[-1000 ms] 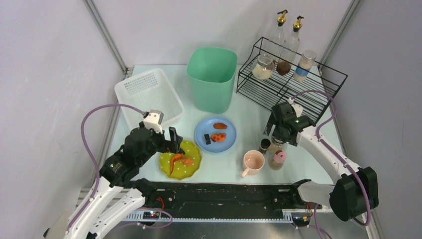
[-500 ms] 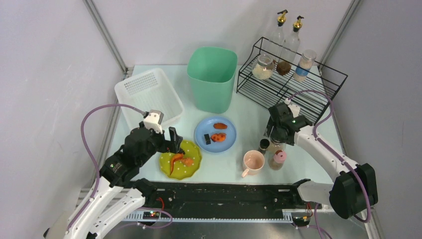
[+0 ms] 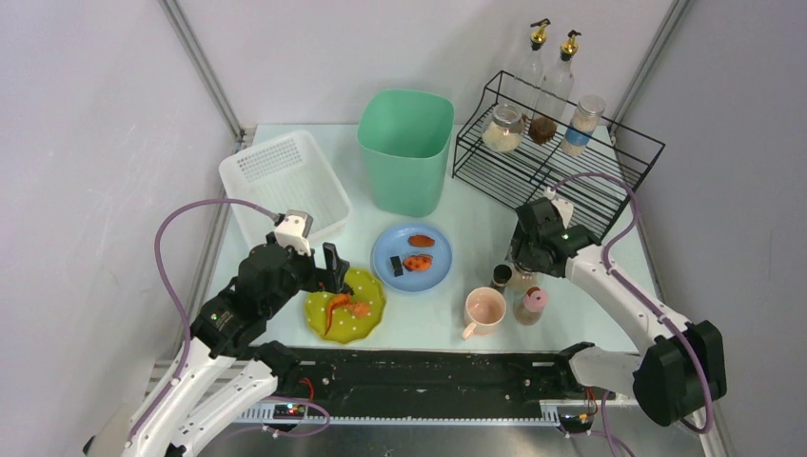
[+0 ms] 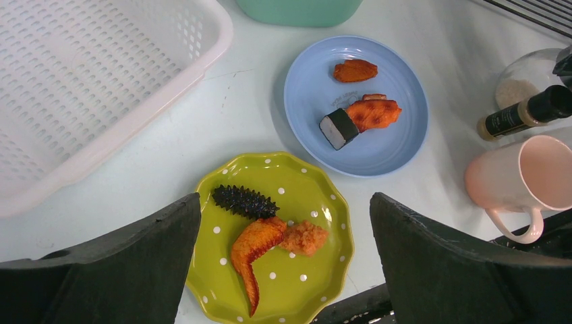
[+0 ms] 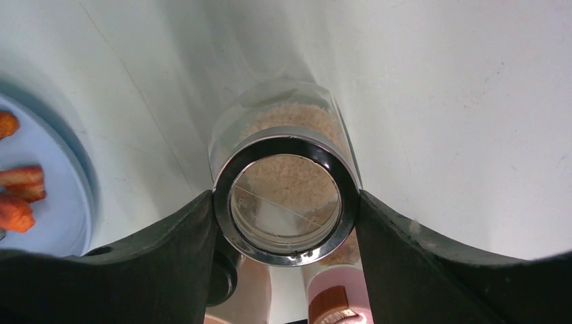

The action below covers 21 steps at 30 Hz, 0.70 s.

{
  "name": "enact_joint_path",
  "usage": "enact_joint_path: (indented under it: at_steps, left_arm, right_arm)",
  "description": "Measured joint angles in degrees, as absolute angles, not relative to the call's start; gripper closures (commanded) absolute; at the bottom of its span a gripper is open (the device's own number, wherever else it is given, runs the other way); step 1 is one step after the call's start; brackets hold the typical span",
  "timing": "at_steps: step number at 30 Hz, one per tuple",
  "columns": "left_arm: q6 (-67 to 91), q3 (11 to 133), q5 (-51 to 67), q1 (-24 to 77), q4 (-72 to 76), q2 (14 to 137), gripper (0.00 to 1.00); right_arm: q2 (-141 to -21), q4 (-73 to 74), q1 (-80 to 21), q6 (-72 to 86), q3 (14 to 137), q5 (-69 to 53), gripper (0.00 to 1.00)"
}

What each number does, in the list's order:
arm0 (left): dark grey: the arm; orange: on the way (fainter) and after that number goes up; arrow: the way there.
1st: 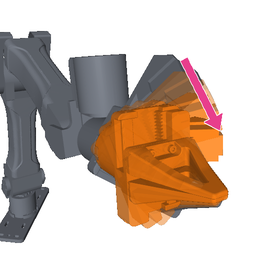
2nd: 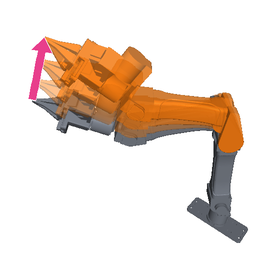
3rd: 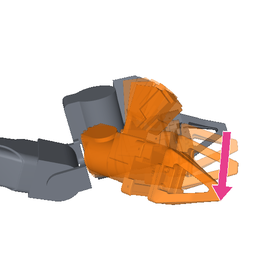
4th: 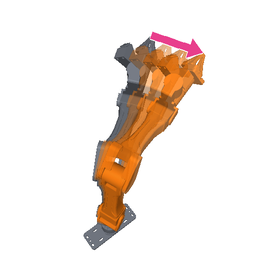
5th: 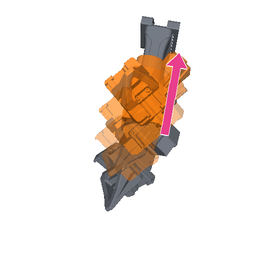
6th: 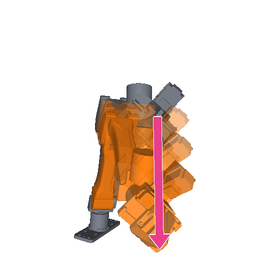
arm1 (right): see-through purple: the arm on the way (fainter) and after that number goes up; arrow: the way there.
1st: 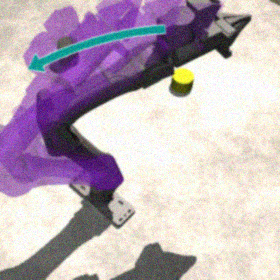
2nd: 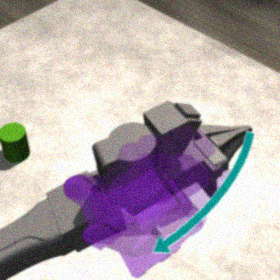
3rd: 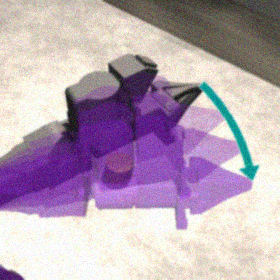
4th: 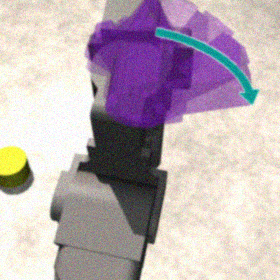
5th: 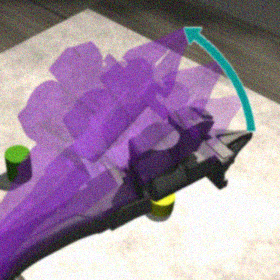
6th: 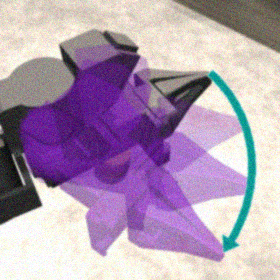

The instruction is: Clear the kitchen counter

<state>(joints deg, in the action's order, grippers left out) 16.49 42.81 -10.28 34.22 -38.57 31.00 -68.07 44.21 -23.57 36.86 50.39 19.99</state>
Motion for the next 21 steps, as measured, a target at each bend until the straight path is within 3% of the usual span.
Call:
enact_joint_path:
  at_steps: [10,21]
  left_arm:
    - [16.51,42.81,-10.28,34.22,-38.57,31.0,0.02]
    - [16.49,42.81,-10.28,34.22,-38.59,31.44,0.02]
  right_arm:
    - [-62.41,46.33,-20.49,33.41,55.61,18.74,1.0]
    - [-70.43,49.5,-17.47,28.86,80.86,19.25,1.0]
